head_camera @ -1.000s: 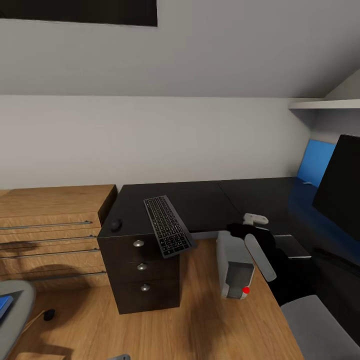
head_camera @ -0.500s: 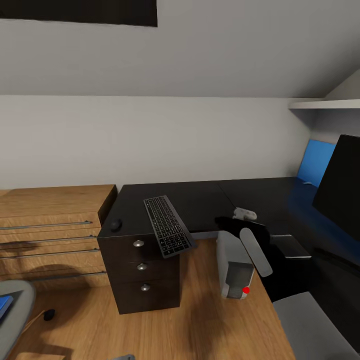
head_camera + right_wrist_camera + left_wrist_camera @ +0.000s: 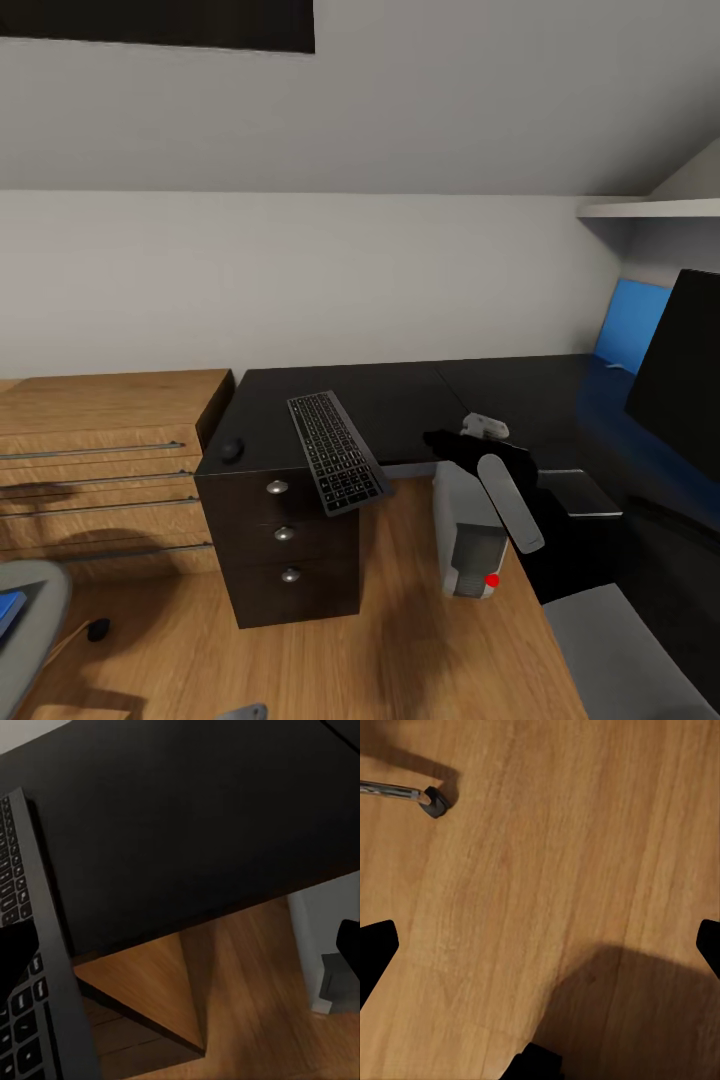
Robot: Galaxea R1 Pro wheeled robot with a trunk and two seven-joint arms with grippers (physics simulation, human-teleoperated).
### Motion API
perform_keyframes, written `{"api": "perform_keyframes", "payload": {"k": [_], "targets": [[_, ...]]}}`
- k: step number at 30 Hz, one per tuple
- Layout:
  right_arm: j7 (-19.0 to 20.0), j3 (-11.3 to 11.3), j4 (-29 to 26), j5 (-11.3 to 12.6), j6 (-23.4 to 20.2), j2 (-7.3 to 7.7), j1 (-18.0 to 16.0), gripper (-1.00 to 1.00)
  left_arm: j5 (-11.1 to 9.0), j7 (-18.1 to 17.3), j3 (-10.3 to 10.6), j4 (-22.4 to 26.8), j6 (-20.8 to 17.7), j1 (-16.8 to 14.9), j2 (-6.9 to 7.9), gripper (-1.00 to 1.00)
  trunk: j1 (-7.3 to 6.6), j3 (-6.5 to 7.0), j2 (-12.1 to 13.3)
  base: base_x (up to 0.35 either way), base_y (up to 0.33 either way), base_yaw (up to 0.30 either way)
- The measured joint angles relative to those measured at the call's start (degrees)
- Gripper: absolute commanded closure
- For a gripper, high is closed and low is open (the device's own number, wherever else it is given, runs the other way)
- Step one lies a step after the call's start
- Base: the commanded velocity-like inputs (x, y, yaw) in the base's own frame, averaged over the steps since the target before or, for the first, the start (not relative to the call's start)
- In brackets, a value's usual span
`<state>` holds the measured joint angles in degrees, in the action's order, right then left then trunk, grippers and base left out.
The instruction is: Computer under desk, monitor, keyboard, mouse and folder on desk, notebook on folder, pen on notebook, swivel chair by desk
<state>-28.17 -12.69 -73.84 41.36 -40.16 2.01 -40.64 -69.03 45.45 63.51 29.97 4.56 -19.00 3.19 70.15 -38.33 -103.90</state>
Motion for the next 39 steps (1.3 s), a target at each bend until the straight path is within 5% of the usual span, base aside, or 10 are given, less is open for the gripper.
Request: {"api": "perform_keyframes", "payload": {"k": [11,23,39], "targets": [[-0.07,-0.13,0.06,0.23,0.03,-0.26,0.0,-1.0,0.0,-0.01,0.01,-0.02,0.13,0.01,0.0,-1.0,0.0,0.11,0.0,0.0,0.0,-0.039],[-0.07,-0.09,0.02,4.9,0.01,-0.22,0.0,-1.0,-0.04,-0.01,0.09,-0.05,0.14,0.0,-0.01,-1.0,0.0,0.84,0.0,0.0,0.0,-0.195],[-0.03,-0.05,0.42,5.21,0.04,-0.21,0.26,-1.0,-0.06,0.04,0.08,-0.05,0.22,0.01,0.03,-1.0,0.0,1.14,0.0,0.0,0.136,-0.064]]}}
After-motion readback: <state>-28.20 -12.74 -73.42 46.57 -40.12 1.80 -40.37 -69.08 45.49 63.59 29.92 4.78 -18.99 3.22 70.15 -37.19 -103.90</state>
